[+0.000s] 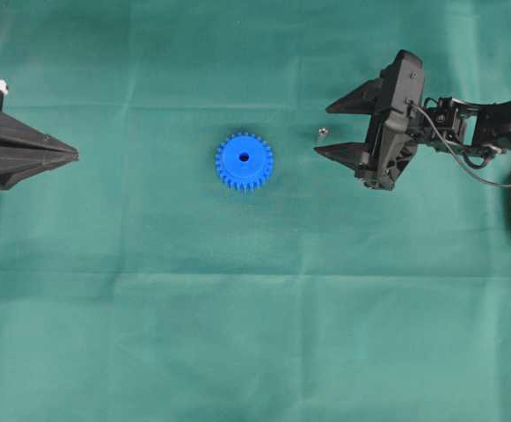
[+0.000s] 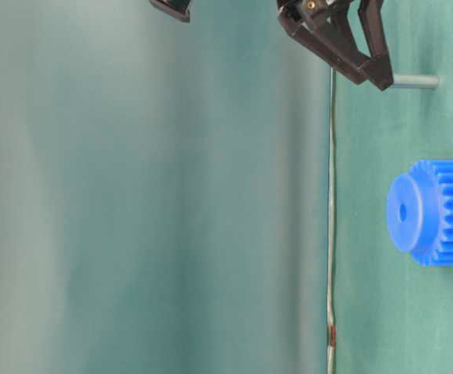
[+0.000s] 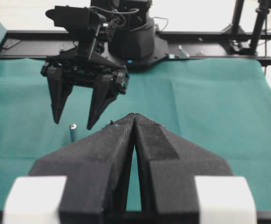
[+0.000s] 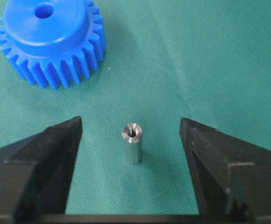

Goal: Insert the shaft placed at a random location into the center hole of the medium gear at another random location.
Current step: 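Move the right gripper left over the silver shaft, fingers open, then lower the right gripper and close it on the silver shaft, then carry the held shaft left and position it above the gear's center hole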

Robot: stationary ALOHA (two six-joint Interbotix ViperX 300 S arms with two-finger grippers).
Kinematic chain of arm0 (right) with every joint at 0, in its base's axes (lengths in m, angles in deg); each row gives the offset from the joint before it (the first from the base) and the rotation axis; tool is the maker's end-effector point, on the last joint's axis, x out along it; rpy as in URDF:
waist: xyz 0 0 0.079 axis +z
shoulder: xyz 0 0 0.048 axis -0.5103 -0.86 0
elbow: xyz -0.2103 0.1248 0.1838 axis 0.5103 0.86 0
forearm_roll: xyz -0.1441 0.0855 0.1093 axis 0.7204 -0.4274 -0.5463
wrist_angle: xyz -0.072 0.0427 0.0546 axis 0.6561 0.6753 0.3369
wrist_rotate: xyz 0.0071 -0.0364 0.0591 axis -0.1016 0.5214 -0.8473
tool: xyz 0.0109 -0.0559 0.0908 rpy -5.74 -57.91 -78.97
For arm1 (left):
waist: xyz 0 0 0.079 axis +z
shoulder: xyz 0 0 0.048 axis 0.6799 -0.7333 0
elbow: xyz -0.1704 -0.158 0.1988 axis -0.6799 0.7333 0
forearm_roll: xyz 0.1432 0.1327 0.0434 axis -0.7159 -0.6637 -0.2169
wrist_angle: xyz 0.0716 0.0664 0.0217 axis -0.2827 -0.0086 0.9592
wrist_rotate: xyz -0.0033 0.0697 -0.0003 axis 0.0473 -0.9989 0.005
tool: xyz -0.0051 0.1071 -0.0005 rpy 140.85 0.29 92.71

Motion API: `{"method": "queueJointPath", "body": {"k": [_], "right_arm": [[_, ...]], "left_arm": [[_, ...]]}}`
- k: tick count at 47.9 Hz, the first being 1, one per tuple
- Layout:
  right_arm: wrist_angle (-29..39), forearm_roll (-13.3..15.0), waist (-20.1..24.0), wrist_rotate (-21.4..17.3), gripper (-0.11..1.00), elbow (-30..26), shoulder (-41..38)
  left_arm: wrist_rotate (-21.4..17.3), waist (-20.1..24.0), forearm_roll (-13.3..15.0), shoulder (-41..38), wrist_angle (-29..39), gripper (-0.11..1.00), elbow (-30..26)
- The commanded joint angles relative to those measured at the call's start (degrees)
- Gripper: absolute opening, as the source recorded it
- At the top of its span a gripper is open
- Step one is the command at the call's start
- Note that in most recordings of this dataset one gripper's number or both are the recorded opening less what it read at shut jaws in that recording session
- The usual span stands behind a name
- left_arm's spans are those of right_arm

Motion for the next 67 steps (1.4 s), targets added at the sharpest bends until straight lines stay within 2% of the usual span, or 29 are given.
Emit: {"method": "queueJointPath", "body": {"k": [1, 5, 10, 13, 31, 37, 55, 67], "right_arm": [[0.1, -0.2, -0.3, -0.9, 0.76, -1.0, 0.3], [1.4, -0.2, -0.3, -0.9, 0.55, -1.1, 0.1], [1.8, 0.0, -0.2, -0.7, 0.23, -1.1, 0.1], [2.1, 0.0, -0.3, -0.7, 0.12, -1.1, 0.1], [2.0, 0.0, -0.3, -0.7, 0.12, -1.2, 0.3], [3.0, 0.0, -0.3, -0.8, 0.13, -1.6, 2.6], [17.8, 0.0, -0.2, -0.8, 0.12, -4.3, 15.8], [18.5, -0.1, 0.2, -1.0, 0.12, -4.2, 16.0]], "left_arm": [[0.0, 0.2, -0.2, -0.3, -0.2, 0.00, -1.1], [0.0, 0.1, -0.2, -0.2, -0.2, 0.00, -1.1], [0.0, 0.2, -0.2, -0.3, -0.2, 0.00, -1.1], [0.0, 0.2, -0.2, -0.2, -0.2, 0.00, -1.1], [0.1, 0.2, -0.1, -0.2, 0.2, 0.00, -1.1], [0.1, 0.2, -0.1, -0.2, 0.2, 0.00, -1.1], [0.2, 0.2, -0.2, -0.2, 0.4, 0.00, -1.1], [0.2, 0.2, -0.2, -0.2, 0.4, 0.00, -1.1]]}}
